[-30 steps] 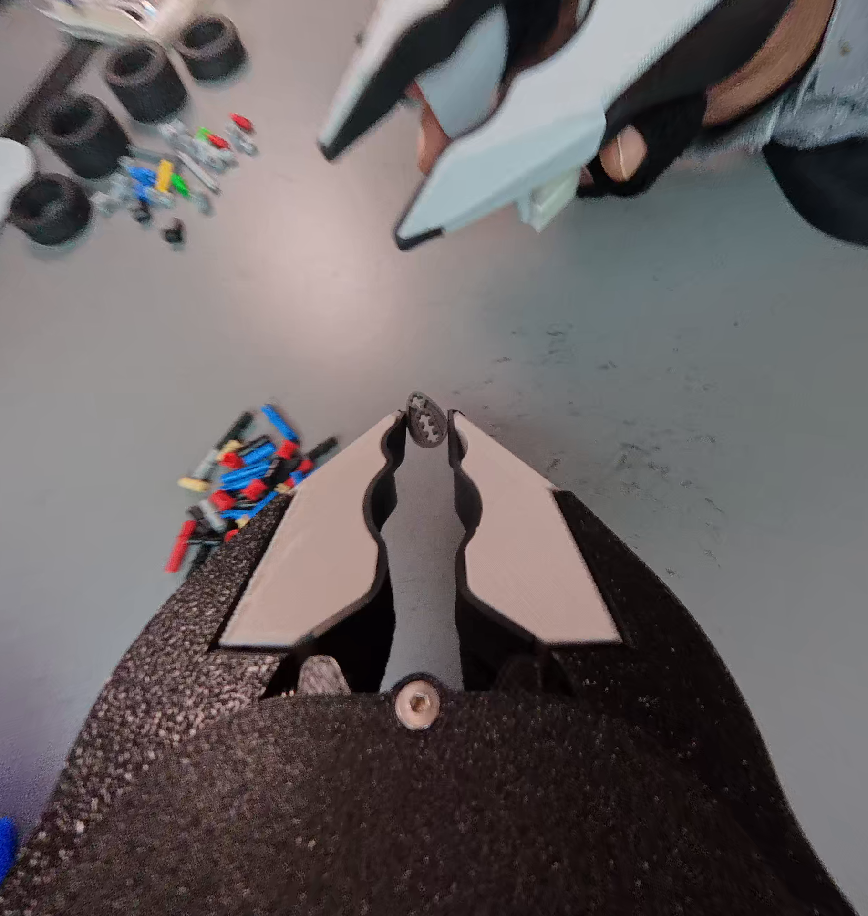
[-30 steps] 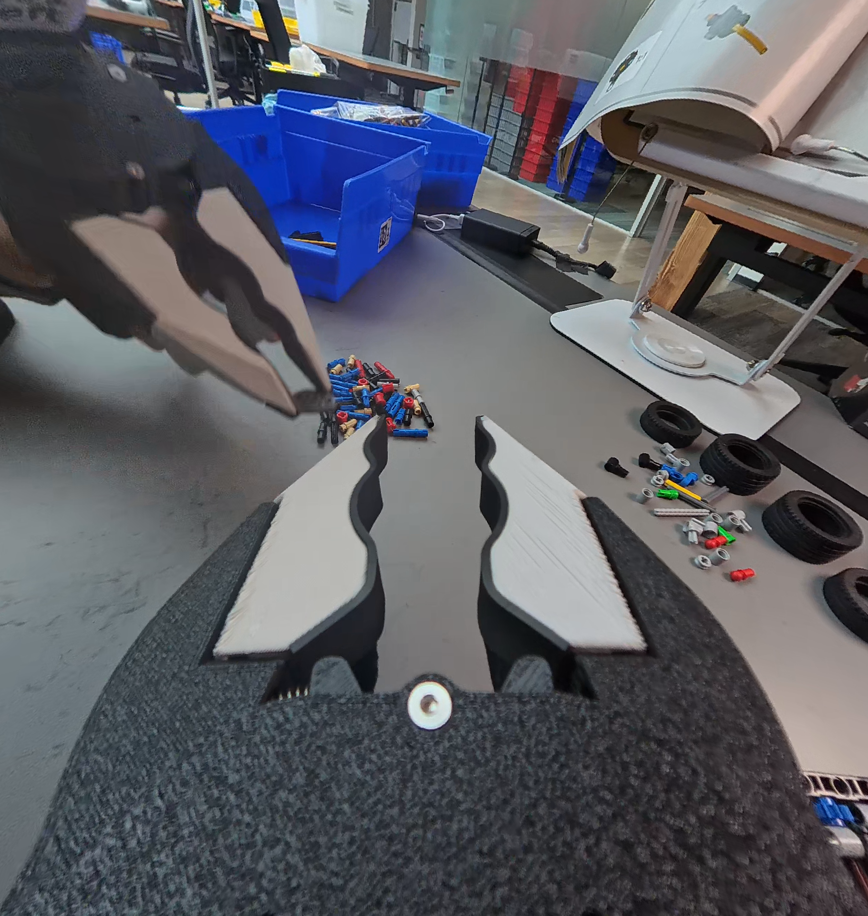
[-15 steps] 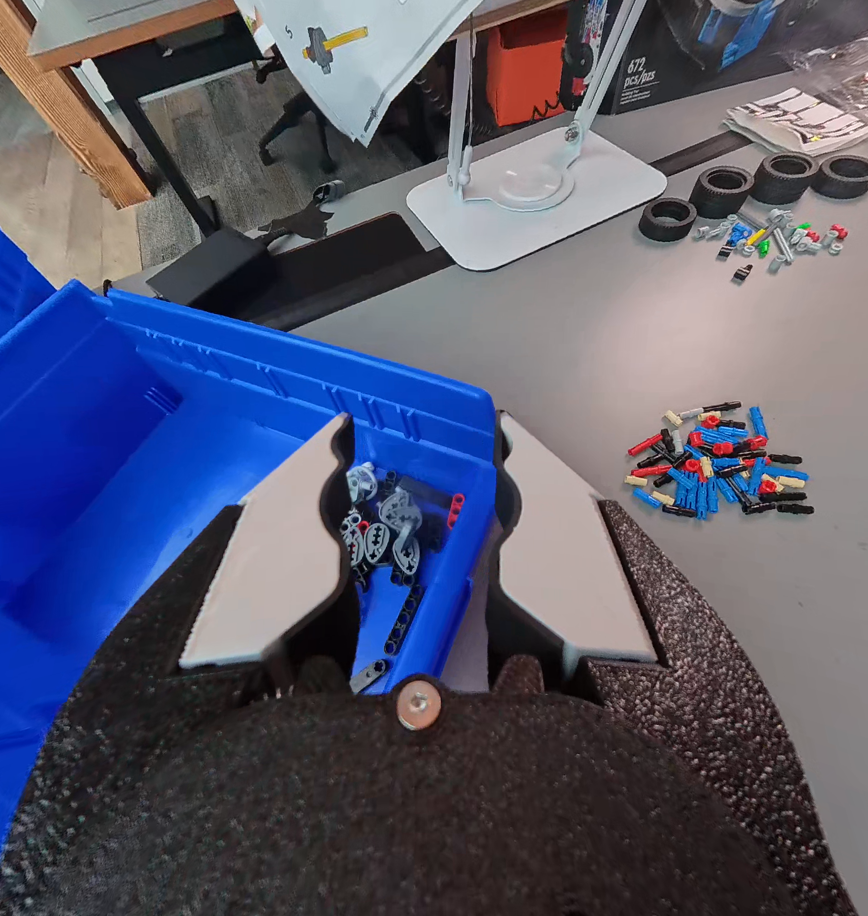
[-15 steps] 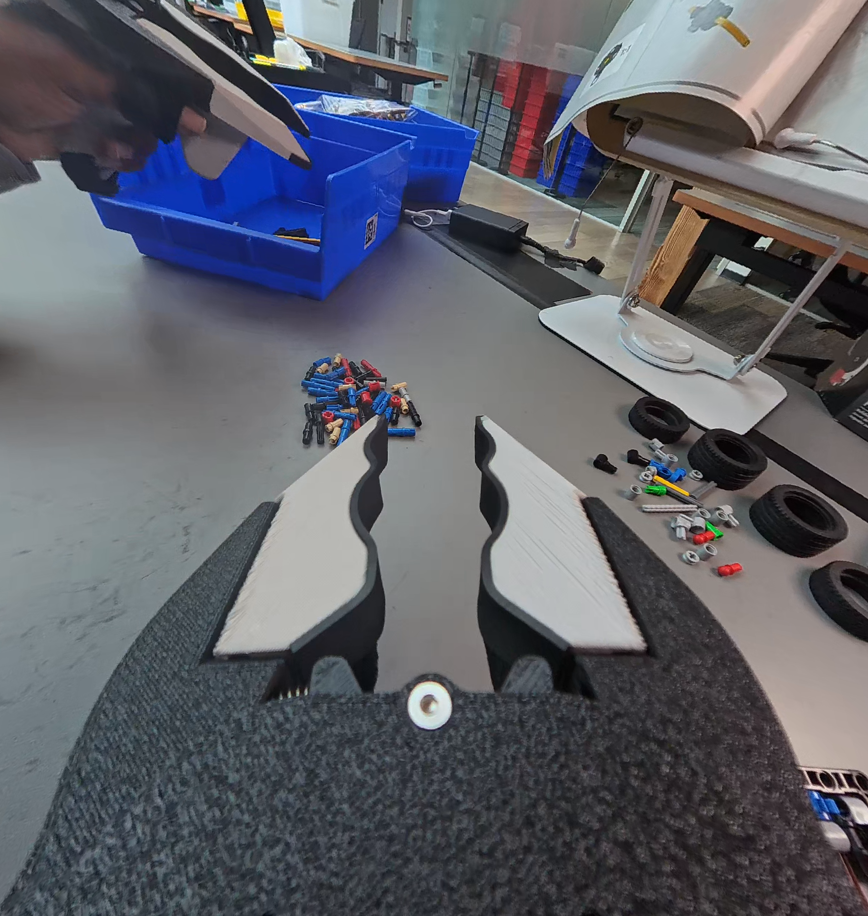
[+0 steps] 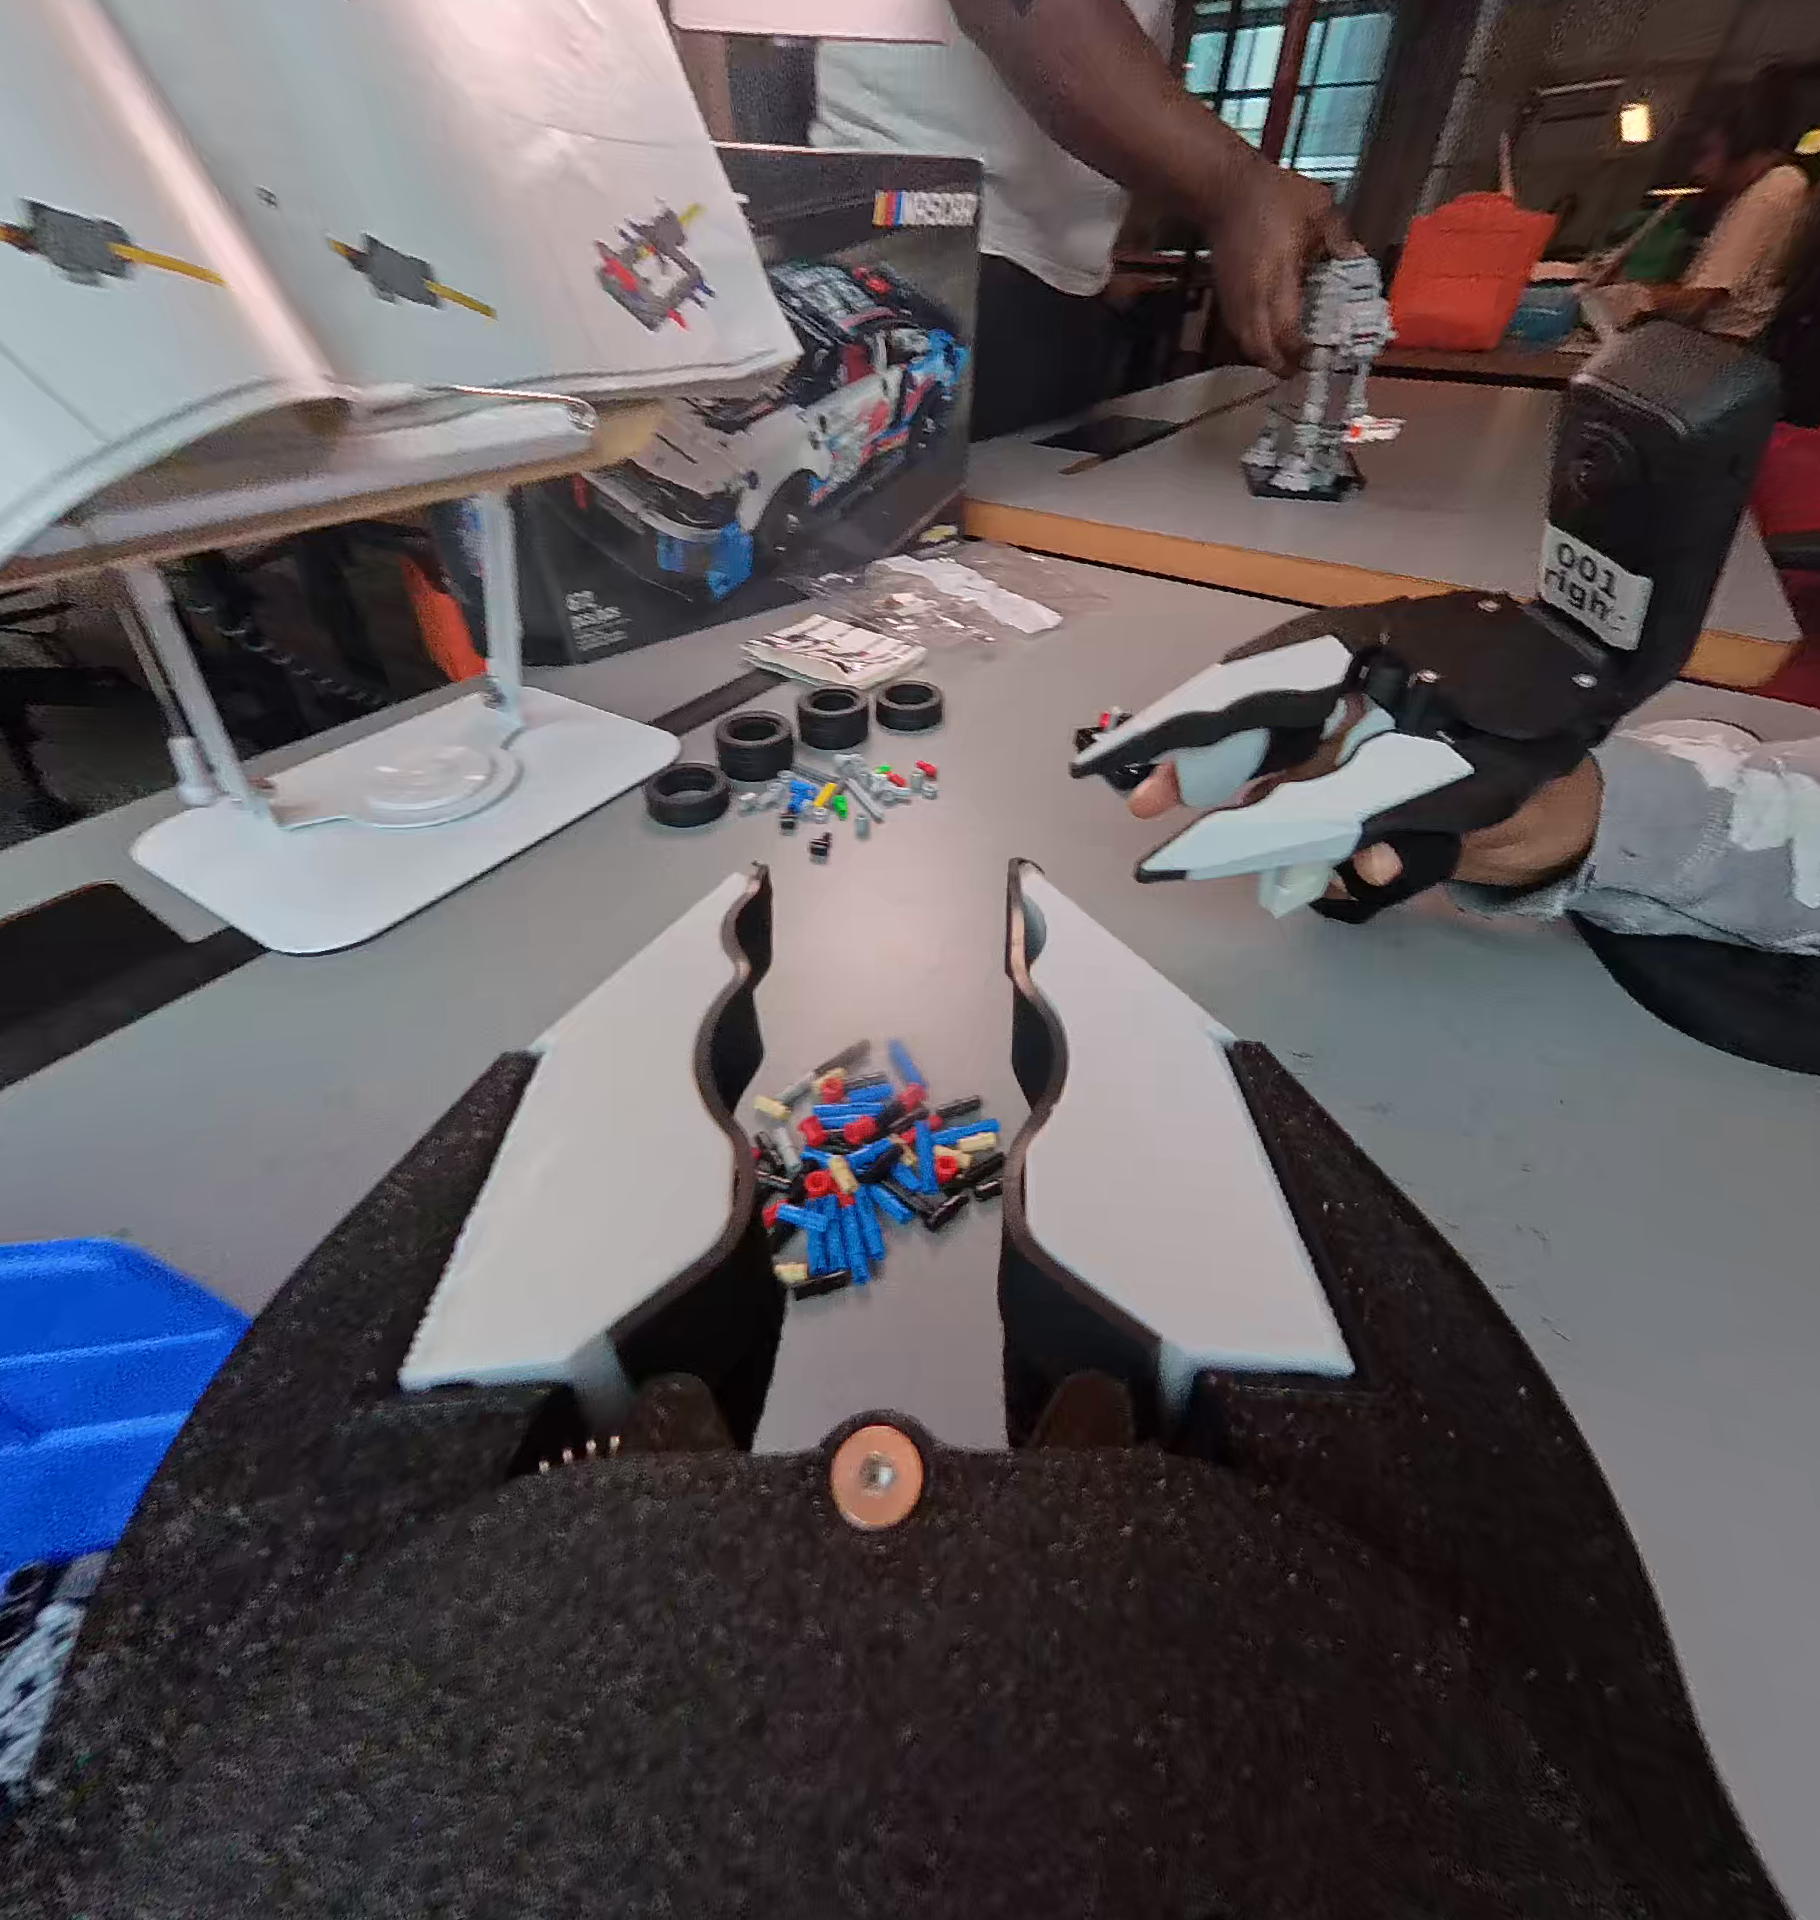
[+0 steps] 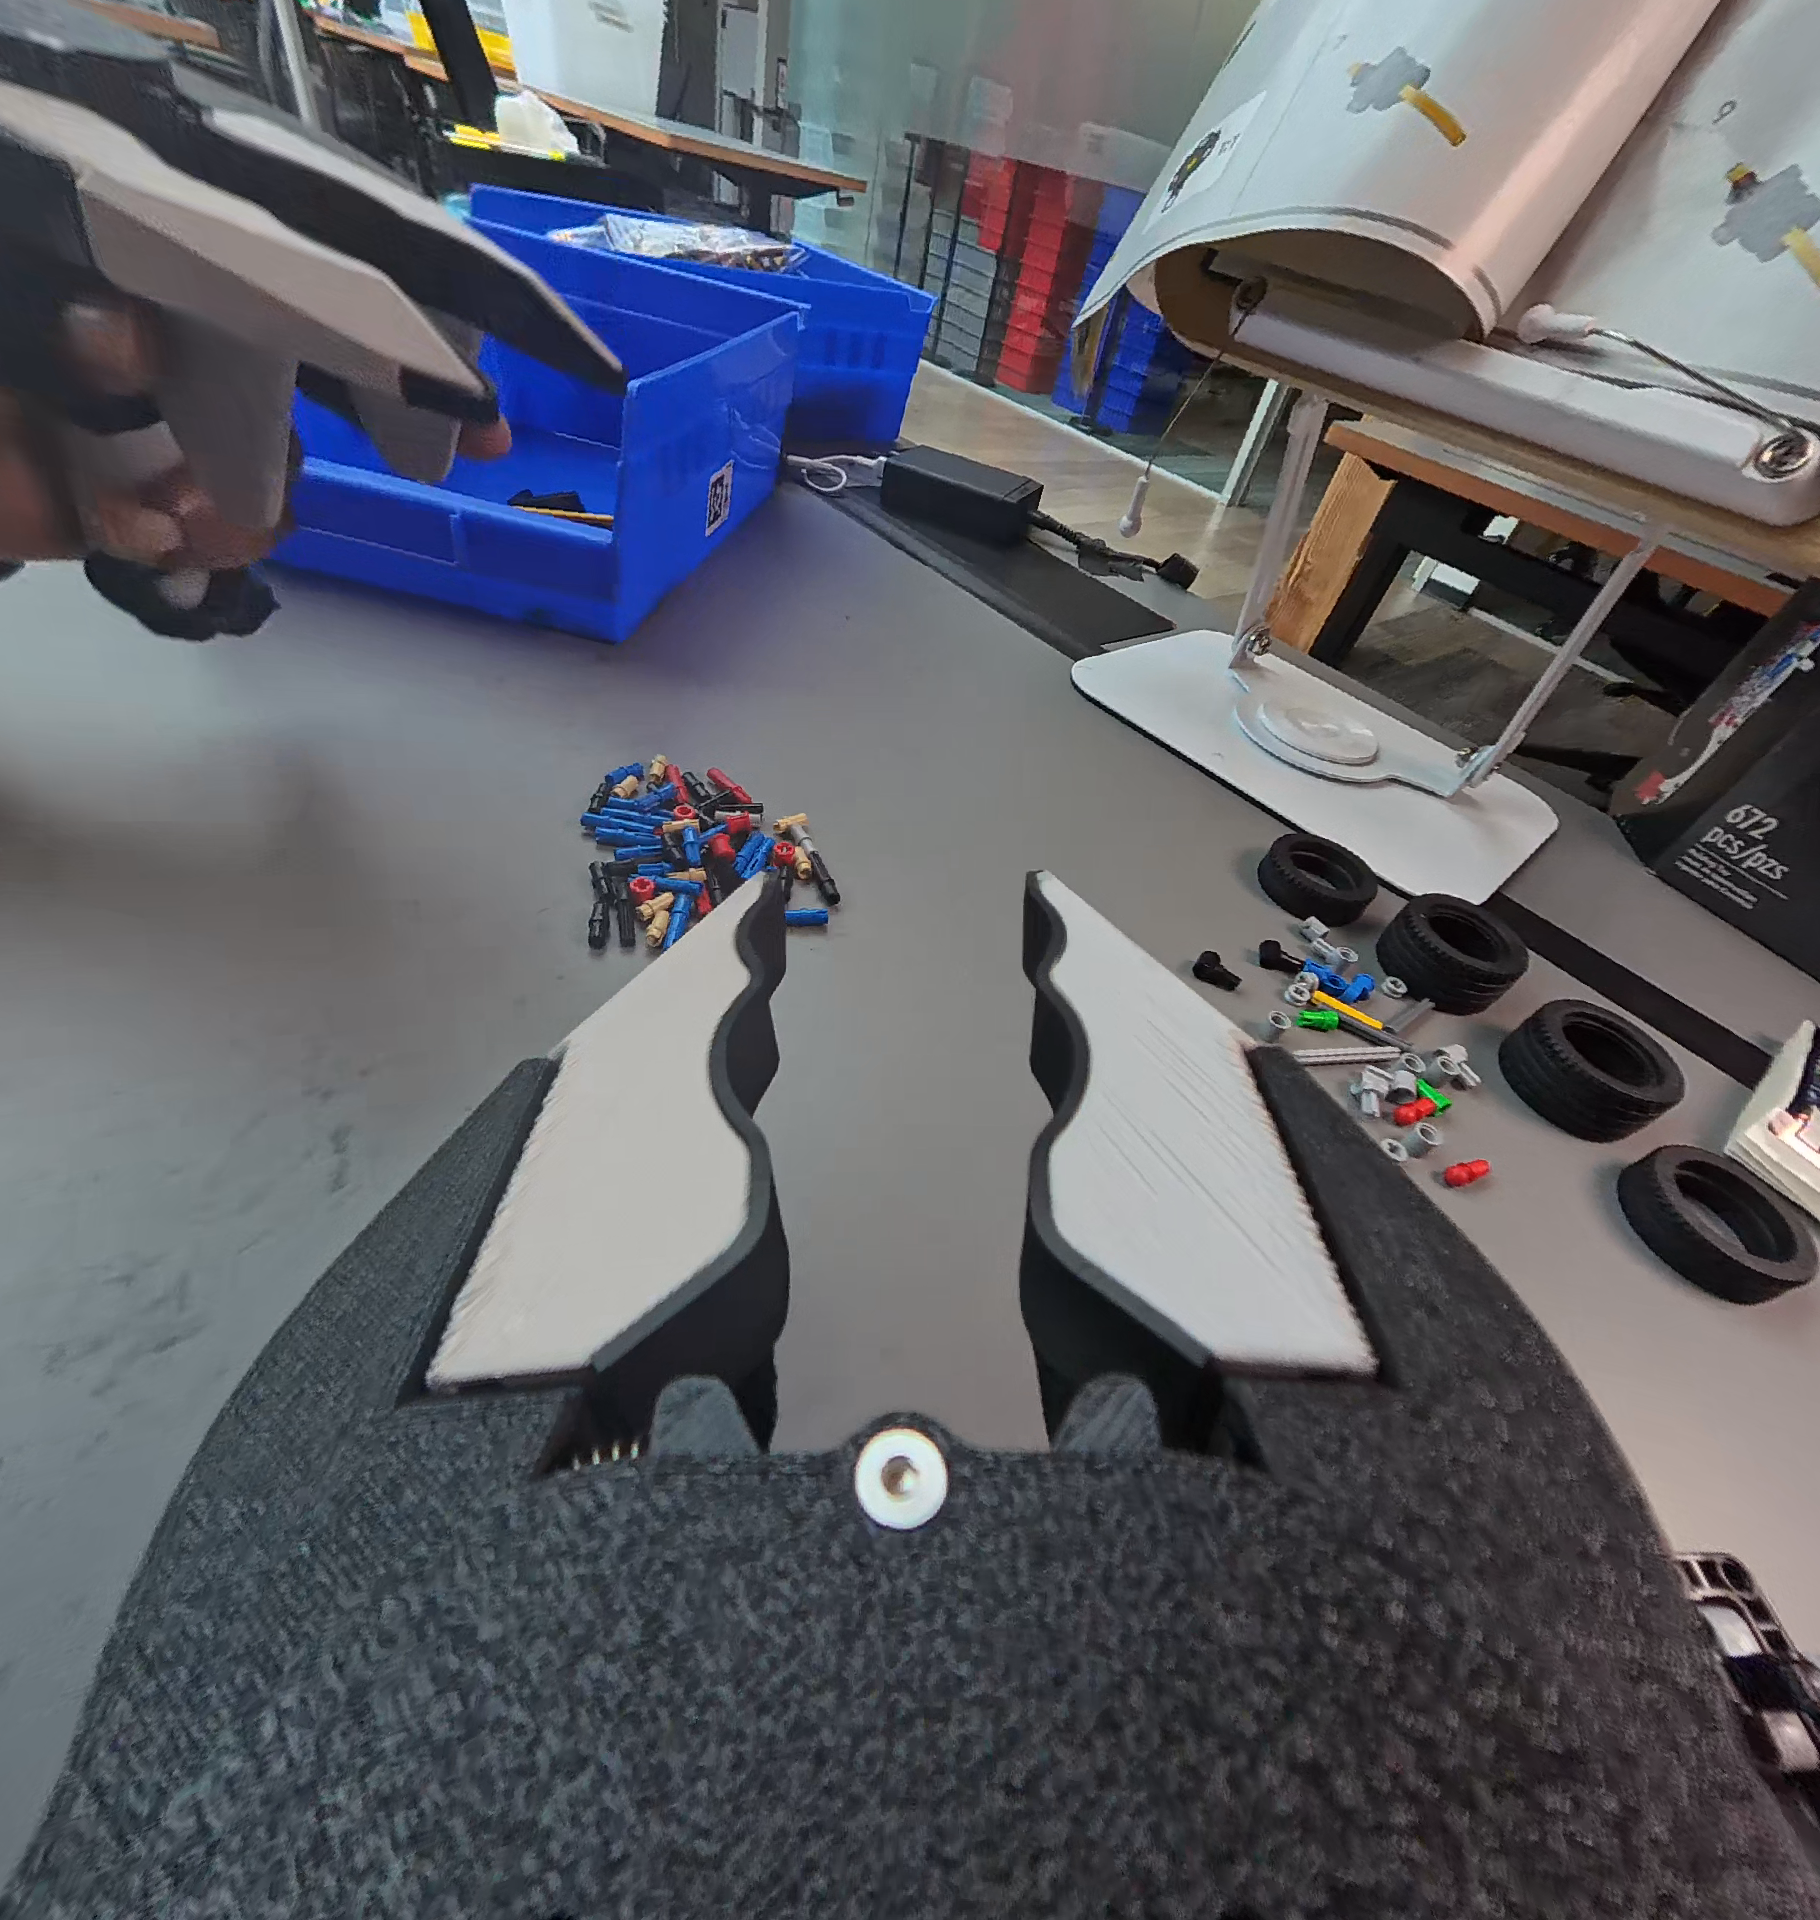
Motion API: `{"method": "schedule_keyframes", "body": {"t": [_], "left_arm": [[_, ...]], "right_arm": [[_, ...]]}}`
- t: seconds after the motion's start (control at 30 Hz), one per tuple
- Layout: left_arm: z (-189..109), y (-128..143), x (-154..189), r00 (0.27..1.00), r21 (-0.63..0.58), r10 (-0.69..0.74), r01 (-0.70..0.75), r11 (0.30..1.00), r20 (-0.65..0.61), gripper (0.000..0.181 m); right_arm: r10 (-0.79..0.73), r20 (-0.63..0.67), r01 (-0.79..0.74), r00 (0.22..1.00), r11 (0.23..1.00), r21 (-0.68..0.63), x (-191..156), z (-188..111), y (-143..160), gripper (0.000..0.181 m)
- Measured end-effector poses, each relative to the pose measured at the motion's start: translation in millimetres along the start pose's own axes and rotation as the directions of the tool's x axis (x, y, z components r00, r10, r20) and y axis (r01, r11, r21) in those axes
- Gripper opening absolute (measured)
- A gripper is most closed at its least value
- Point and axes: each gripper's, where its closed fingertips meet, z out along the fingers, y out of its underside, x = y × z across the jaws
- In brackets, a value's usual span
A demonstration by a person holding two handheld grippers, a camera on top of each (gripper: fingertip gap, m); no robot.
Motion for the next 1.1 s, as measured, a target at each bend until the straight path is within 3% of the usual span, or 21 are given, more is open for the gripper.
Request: {"method": "schedule_keyframes", "body": {"t": [0.1,0.27,0.47,0.7,0.83,1.1], "left_arm": [[20,22,28,0.997,-0.046,-0.011,0.008,0.999,-0.075,0.025],[28,30,43,0.998,-0.053,0.027,-0.03,0.998,-0.063,0.013],[20,37,23,0.999,-0.062,0.032,-0.031,0.998,0.014,0.013],[10,27,15,1.0,0.001,-0.02,0.02,1.0,0.015,0.033],[9,25,14,1.0,0.019,-0.025,0.025,1.0,0.013,0.035],[9,25,22,0.999,0.028,-0.01,0.011,1.0,-0.05,0.005]], "right_arm": [[0.002,0.019,-0.003,1.0,0.998,0.064,0,-7,-7,0.0],[0.012,0.026,-0.014,1.0,0.998,0.06,0,-7,-7,0.0],[0.009,0.029,-0.011,1.0,0.999,0.046,0,-5,-5,0.001],[0.035,0.022,-0.037,0.999,0.997,0.062,4,-6,-7,0.0],[0.053,0.029,-0.055,0.998,0.996,0.073,5,-8,-8,0.0],[0.098,0.06,-0.103,0.993,0.99,0.093,4,-12,-12,0.006]]}}
